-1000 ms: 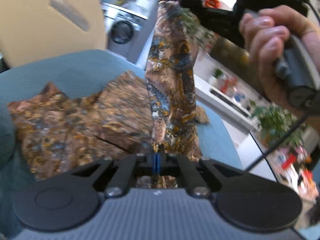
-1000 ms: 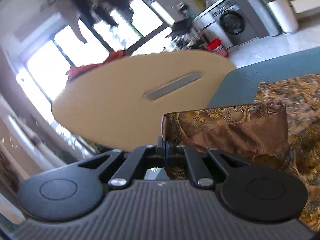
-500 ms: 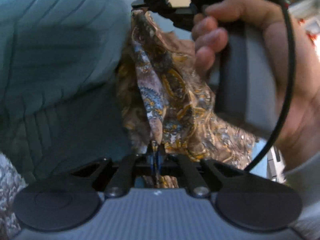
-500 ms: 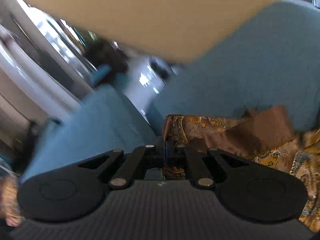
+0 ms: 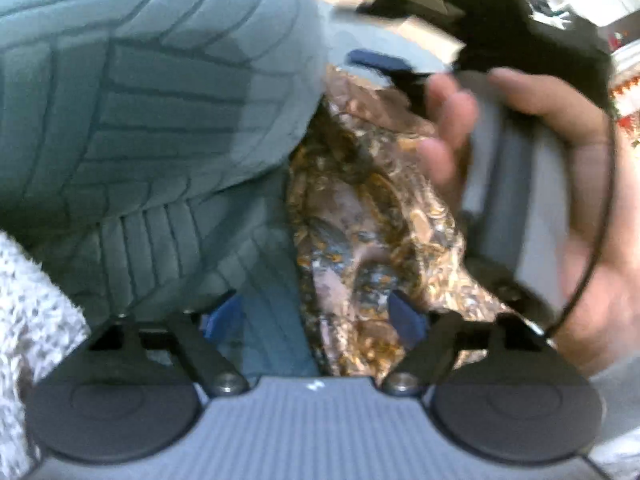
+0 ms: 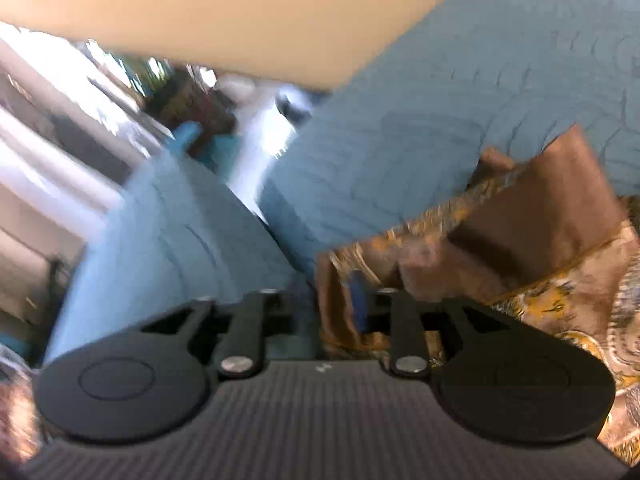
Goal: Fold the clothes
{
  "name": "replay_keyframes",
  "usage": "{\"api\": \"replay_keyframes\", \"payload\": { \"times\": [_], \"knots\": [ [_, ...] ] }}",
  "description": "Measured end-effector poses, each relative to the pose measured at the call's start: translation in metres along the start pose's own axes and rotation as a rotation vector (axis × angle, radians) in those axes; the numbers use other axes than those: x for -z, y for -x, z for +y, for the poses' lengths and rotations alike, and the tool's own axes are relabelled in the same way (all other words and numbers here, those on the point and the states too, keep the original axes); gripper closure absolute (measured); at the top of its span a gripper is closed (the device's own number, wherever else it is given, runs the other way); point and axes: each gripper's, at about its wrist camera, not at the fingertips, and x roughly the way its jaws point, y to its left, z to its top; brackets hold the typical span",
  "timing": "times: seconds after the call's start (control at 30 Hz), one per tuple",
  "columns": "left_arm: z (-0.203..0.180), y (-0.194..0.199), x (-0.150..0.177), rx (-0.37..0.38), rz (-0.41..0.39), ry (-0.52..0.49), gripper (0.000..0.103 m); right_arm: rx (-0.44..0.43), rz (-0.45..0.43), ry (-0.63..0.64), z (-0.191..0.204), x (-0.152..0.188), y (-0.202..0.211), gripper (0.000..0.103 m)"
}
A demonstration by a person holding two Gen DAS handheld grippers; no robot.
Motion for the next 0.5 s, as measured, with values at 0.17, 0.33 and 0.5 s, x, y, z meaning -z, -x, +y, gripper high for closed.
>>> {"api": "replay_keyframes", "payload": {
  "times": [0.17, 0.33, 0.5],
  "knots": [
    [-0.015, 0.018, -0.003, 0.014, -0.060, -0.092, 0.019, -0.119, -0.220, -0.038, -0.003, -0.004, 0.091, 0.023],
    [-0.060, 0.044, 0.004, 0.120, -0.215, -0.410, 0.011, -0.079, -0.403, -0.027, -0.031, 0.017, 0.191, 0.023],
    [-0.134, 0.043, 0.024, 0.170, -0.339, -0.720, 0.010, 0.045, -0.581, -0.088, -0.076, 0.062, 0.287, 0.022]
  ]
}}
